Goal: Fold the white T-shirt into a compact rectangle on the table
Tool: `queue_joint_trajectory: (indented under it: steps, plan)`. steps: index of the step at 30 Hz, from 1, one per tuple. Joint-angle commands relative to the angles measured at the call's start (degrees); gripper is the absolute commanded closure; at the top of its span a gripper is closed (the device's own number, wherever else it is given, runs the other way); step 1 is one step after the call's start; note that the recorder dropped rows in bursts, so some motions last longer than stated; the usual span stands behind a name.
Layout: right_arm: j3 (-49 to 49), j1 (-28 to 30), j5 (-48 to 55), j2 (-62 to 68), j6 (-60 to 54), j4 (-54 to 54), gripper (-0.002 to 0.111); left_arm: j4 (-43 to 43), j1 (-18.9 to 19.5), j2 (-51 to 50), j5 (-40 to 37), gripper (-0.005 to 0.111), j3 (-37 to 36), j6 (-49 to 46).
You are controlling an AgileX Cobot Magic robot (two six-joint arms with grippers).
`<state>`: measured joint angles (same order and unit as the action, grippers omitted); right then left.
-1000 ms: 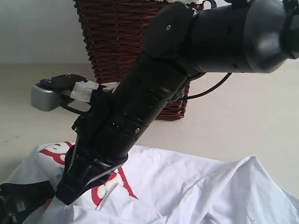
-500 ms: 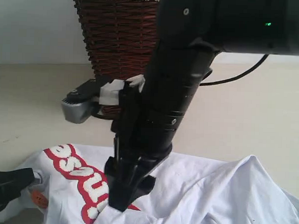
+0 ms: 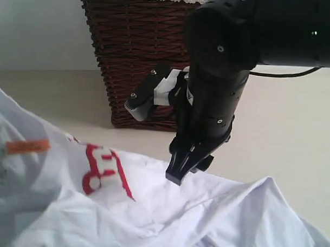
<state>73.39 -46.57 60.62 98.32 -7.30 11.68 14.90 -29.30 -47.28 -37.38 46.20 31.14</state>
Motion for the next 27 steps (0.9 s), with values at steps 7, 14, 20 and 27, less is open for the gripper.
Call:
queue_joint_trajectory:
  steps: [7,14,20,27]
  plan:
    - [-0.1,0.1,-1.1,-3.6,4.6,3.8,0.055,-7.0,0.0,-2.0,-14.7,0.107,22.4,-16.0]
    - [-6.4,-0.7,-3.7,-4.2,-23.5,-18.2,0.055,-11.1,0.0,-6.4,-21.1,0.107,32.6,-22.0]
    - [-14.0,-0.7,-13.3,6.1,-8.5,5.5,0.047,-10.7,0.0,-6.4,-22.4,0.107,32.6,-23.7]
    - [-14.0,1.0,-18.0,11.8,13.7,18.8,0.048,-10.7,0.0,-6.4,-23.7,0.107,32.6,-25.6]
